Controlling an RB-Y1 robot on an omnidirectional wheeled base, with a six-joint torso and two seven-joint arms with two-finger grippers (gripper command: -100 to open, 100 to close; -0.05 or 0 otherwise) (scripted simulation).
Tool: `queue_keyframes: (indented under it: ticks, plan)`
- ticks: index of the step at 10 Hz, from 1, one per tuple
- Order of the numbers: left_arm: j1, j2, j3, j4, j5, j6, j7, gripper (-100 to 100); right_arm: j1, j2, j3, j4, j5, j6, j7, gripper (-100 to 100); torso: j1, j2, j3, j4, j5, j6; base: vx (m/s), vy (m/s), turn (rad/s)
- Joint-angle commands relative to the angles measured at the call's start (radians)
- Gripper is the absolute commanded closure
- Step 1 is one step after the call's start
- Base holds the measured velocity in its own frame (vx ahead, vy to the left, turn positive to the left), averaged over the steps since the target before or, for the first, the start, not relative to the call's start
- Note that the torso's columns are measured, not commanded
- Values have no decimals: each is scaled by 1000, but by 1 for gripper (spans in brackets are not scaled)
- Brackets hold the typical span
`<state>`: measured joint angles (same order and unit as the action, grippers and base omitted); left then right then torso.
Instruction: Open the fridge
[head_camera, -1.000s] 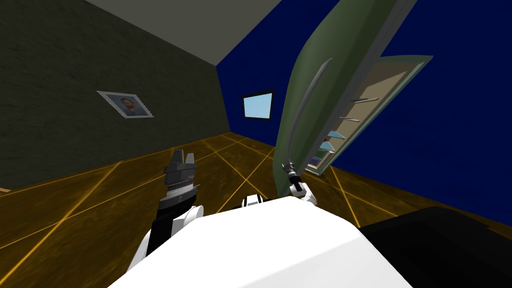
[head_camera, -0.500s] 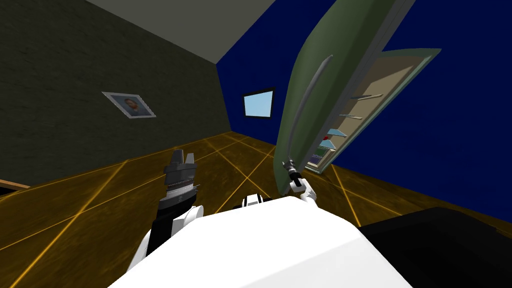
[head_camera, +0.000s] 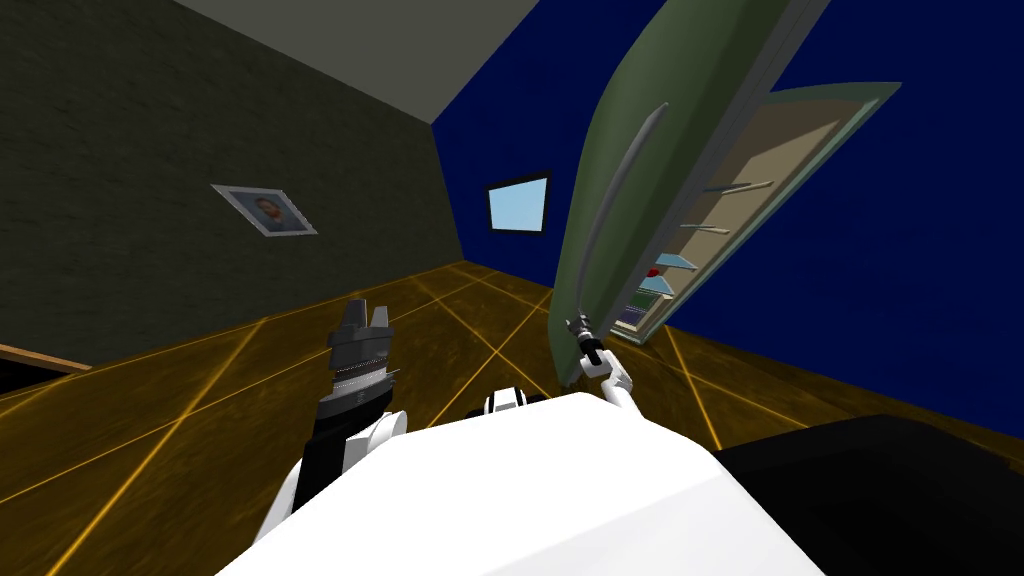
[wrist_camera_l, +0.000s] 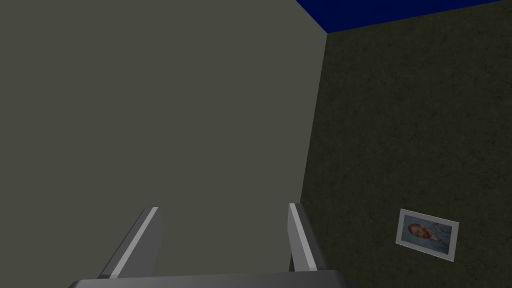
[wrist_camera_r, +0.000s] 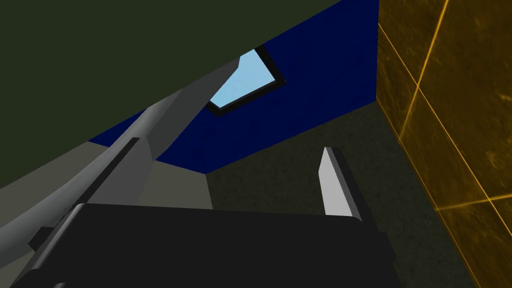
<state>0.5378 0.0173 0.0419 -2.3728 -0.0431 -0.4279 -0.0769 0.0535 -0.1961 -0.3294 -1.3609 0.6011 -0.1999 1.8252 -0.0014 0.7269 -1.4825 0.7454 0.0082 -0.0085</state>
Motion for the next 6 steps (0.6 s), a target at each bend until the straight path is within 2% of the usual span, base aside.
queue_keyframes:
  ticks: [1, 6]
  plan:
    - [0, 0, 0, 0, 0, 0, 0, 0, 0, 0, 0, 2, 0, 4, -2, 0, 1, 3, 2, -4, -3, 4, -12, 3, -12]
    - [0, 0, 0, 0, 0, 0, 0, 0, 2, 1, 1, 1, 0, 2, -1, 0, 0, 10, 6, -8, -9, 8, -1, 1, -1]
